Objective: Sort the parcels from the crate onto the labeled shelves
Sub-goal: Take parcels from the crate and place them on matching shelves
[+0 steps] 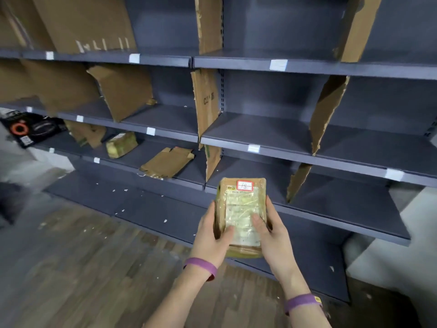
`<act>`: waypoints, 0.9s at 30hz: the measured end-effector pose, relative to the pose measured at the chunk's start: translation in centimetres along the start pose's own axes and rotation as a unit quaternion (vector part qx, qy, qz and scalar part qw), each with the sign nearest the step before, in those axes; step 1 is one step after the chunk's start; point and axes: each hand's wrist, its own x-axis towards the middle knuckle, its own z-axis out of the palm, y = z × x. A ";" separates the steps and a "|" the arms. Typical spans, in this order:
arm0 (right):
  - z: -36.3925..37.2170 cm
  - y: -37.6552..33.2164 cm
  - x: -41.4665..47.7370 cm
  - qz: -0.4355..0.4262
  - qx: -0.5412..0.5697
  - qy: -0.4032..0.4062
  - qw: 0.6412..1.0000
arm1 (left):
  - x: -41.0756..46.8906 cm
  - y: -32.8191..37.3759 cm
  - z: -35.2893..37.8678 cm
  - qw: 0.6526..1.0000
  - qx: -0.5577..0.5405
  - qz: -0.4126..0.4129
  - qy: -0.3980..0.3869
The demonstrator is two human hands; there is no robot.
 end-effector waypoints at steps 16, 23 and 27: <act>19.8 0.0 4.2 0.015 -0.126 -0.263 0.956 | -0.2 -7.2 -16.8 0.967 -0.092 -0.039 0.235; 33.7 -0.3 5.3 0.003 -0.100 -0.260 0.960 | 0.4 -11.2 -29.8 0.956 -0.067 -0.017 0.286; 40.8 -0.2 5.8 -0.002 -0.080 -0.260 0.962 | 0.3 -14.8 -36.5 0.947 -0.034 -0.052 0.314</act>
